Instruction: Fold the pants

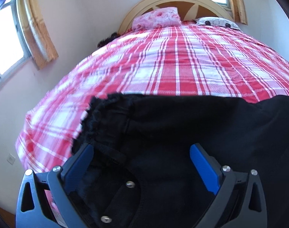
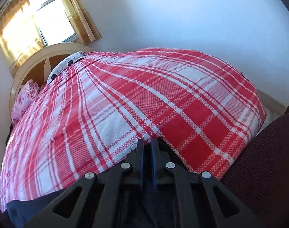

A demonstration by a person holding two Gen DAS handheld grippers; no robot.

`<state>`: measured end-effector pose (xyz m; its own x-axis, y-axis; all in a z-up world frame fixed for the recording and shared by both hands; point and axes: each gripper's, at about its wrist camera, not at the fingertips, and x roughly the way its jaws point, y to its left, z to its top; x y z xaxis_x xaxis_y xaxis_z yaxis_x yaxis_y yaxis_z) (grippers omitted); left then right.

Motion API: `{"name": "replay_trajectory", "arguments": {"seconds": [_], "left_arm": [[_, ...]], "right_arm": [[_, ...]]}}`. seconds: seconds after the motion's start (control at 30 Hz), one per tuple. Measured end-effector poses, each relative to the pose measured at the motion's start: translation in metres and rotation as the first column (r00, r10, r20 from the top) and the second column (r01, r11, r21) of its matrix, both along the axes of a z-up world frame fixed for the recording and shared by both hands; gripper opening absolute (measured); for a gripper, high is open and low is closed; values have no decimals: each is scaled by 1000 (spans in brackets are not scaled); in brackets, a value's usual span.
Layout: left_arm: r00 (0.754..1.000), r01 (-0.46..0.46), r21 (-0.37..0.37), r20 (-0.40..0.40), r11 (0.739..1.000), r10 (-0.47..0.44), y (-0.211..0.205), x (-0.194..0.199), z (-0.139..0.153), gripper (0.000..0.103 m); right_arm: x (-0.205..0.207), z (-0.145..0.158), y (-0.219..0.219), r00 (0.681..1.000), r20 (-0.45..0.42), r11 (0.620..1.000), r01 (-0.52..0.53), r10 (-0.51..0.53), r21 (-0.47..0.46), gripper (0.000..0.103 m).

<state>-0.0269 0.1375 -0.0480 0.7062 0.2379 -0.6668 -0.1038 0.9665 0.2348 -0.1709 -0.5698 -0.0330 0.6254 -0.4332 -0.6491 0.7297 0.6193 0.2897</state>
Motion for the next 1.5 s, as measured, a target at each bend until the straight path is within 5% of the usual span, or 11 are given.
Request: {"name": "replay_trajectory", "arguments": {"seconds": [0.13, 0.27, 0.4, 0.47, 0.67, 0.83, 0.93, 1.03, 1.2, 1.33, 1.5], "left_arm": [[996, 9, 23, 92, 1000, -12, 12, -9, 26, 103], [995, -25, -30, 99, 999, 27, 29, -6, 35, 103], [994, -23, -47, 104, 999, 28, 32, -7, 35, 103], [996, -15, -26, 84, 1000, 17, 27, -7, 31, 103], [995, 91, -106, 48, 990, -87, 3, -30, 20, 103], [982, 171, 12, 82, 985, -172, -22, -38, 15, 103], [990, 144, -48, 0, 988, -144, -14, -24, -2, 103], [994, 88, -184, -55, 979, -100, 4, -17, -18, 103], [994, 97, -184, -37, 978, -106, 1, -17, -20, 103], [994, 98, -193, -32, 976, -106, 4, -17, -21, 103], [993, 104, -195, -38, 975, -114, 5, -17, -20, 103]], "right_arm": [[-25, 44, 43, 975, 219, 994, -5, 30, -112, 8], [-8, 67, 100, 954, 252, 983, -139, 165, -118, 8], [30, 70, 181, 901, 247, 934, -334, 356, -128, 8], [58, 62, 221, 861, 224, 890, -443, 456, -110, 10], [156, 32, 323, 650, 190, 656, -754, 736, 36, 10], [218, 29, 364, 504, 137, 499, -864, 853, 71, 13], [246, 21, 384, 431, 108, 418, -900, 896, 123, 25], [263, 9, 408, 334, 83, 320, -937, 939, 142, 49], [261, -12, 443, 239, -64, 247, -954, 969, 171, 52], [233, -18, 455, 158, -100, 174, -969, 982, 177, 52], [217, -6, 459, 121, -149, 145, -976, 981, 160, 52]]}}
